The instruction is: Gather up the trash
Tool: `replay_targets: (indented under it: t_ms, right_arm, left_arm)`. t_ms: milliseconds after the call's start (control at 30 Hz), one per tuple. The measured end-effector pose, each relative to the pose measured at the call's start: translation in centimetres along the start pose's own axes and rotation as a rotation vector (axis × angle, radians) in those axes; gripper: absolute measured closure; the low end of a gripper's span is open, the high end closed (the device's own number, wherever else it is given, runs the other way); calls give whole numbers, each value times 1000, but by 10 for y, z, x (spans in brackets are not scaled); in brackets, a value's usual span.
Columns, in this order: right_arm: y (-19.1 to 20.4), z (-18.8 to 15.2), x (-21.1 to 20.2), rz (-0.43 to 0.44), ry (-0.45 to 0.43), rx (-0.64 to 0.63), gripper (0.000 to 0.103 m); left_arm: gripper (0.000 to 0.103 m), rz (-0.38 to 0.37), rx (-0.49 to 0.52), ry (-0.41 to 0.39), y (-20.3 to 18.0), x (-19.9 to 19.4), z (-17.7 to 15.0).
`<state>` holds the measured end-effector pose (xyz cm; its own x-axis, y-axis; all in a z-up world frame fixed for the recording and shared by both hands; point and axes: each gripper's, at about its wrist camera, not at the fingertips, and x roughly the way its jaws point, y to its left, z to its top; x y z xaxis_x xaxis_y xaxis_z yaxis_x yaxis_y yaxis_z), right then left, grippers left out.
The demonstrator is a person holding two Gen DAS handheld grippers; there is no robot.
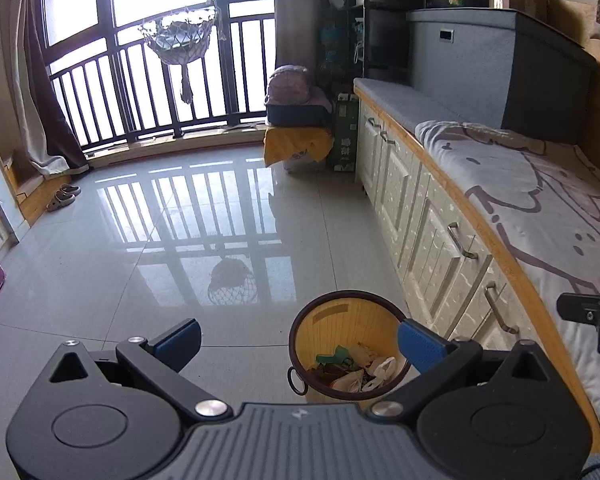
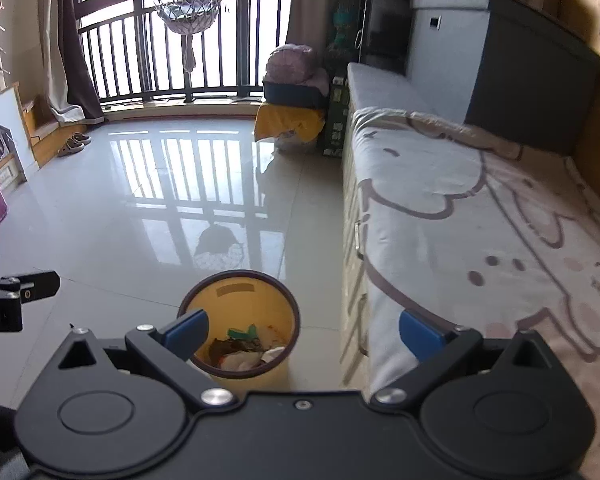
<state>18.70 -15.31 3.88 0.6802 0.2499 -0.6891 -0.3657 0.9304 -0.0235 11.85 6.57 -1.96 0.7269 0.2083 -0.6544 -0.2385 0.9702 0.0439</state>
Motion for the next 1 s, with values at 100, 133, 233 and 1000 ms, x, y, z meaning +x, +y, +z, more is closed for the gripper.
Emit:
replay_targets:
  t_ms: [100,133,233,1000]
  right_arm:
    - [-1,-8,-16,-24,-17,-8,0]
    - [-2,-11,-22,-29,-22,-8,0]
    - [-1,-20,-39,-44,-41,-18,0]
    - [10,-93,-60,-71,-100,47,0]
  left_arm:
    - [0,7,-2,-15,-3,-13,-9]
    - [0,6,-3,-21,-4,-17,-12]
    - [0,0,-6,-38,-5,-27,-21]
    - [0,-16,8,-60,-10,-48,-75]
